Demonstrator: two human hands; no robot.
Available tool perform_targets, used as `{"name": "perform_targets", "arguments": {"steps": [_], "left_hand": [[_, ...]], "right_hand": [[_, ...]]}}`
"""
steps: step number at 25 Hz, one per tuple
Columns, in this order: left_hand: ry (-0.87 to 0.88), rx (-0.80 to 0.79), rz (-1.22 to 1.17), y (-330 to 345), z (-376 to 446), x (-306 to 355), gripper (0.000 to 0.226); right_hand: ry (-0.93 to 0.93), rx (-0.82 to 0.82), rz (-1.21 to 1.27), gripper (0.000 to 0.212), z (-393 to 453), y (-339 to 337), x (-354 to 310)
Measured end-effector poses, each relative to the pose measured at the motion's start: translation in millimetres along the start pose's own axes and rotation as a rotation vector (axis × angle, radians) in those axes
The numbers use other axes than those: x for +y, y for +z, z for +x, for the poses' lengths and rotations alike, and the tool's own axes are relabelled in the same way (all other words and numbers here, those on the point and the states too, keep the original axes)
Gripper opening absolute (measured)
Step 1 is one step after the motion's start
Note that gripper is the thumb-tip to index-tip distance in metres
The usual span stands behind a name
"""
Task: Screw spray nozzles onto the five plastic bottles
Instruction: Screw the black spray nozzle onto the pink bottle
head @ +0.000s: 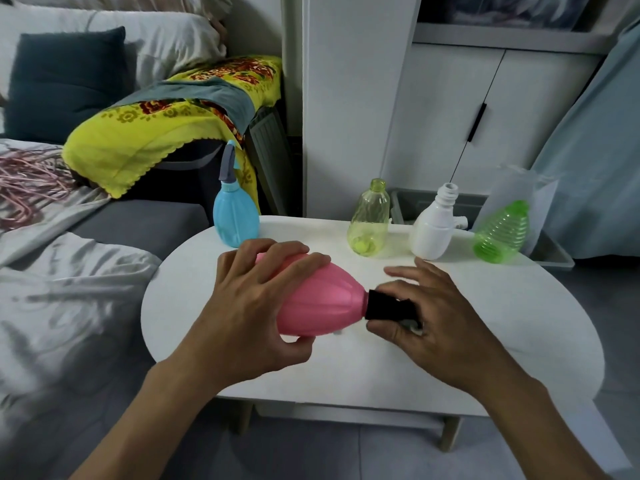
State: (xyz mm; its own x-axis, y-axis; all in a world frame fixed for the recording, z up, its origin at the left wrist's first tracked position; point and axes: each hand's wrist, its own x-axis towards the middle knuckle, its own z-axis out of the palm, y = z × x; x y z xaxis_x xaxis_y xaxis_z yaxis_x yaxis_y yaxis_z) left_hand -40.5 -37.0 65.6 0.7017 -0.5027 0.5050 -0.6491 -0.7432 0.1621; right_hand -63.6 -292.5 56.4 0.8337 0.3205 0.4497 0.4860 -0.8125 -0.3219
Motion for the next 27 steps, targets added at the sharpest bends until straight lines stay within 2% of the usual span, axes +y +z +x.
{"name": "perform_targets", "arguments": {"steps": [1, 3, 5, 8, 11, 13, 14, 16, 18, 20, 22, 23, 25, 27], "left_hand": [[0.018, -0.001, 0.010, -0.3, 0.5, 0.5, 0.088], [0.026, 0.014, 0.010, -0.2, 2.3, 1.7, 0.088], [0.006, 0.043, -0.005, -1.6, 3.8, 2.6, 0.087], [0.032, 0.069, 0.036, -2.3, 4.0, 1.2, 0.087], [0.115, 0.086, 0.129, 0.7, 1.0, 2.1, 0.085], [0.068, 0.032, 0.078, 0.1, -0.2, 4.7, 0.087], [0.010, -0.017, -0.007, -0.9, -0.1, 6.9, 0.089], [-0.148, -0.157, -0.352, -1.5, 2.0, 11.4, 0.086], [-0.270, -0.301, -0.800, 0.7, 8.2, 16.9, 0.072], [-0.351, -0.432, -1.117, 4.7, 13.9, 24.1, 0.056], [-0.456, -0.568, -1.337, 3.6, 16.2, 28.3, 0.048], [-0.492, -0.609, -1.406, 3.3, 15.9, 28.3, 0.046], [-0.521, -0.598, -1.423, 5.7, 15.5, 29.9, 0.044], [-0.488, -0.449, -1.299, 12.7, 15.1, 36.5, 0.046]], "right_hand": [[0.051, -0.037, 0.106, 0.039, -2.4, 0.1, -2.1], [0.168, -0.063, 0.489, 0.031, -5.2, 2.5, -7.2], [0.206, 0.050, 0.761, 0.047, -4.5, 6.0, -12.9], [0.293, 0.137, 0.890, 0.050, -0.6, 7.3, -14.7], [0.376, 0.068, 0.922, 0.034, 1.2, 2.4, -14.6], [0.417, 0.013, 0.910, 0.023, 4.1, -6.8, -10.0], [0.483, -0.022, 0.956, 0.030, 5.2, -11.3, -4.5], [0.624, -0.043, 1.333, 0.055, 7.0, -19.2, 4.6], [0.544, -0.024, 1.692, 0.051, 8.5, -23.6, 0.5], [0.461, -0.054, 1.794, 0.055, 7.8, -16.5, -7.5], [0.511, -0.005, 1.811, 0.069, 6.1, -6.6, -11.8], [0.550, 0.043, 1.815, 0.071, 5.4, -3.1, -12.5], [0.580, 0.119, 1.778, 0.058, 6.1, -0.3, -16.9], [0.597, 0.179, 1.694, 0.039, 7.4, -0.5, -17.5]]}}
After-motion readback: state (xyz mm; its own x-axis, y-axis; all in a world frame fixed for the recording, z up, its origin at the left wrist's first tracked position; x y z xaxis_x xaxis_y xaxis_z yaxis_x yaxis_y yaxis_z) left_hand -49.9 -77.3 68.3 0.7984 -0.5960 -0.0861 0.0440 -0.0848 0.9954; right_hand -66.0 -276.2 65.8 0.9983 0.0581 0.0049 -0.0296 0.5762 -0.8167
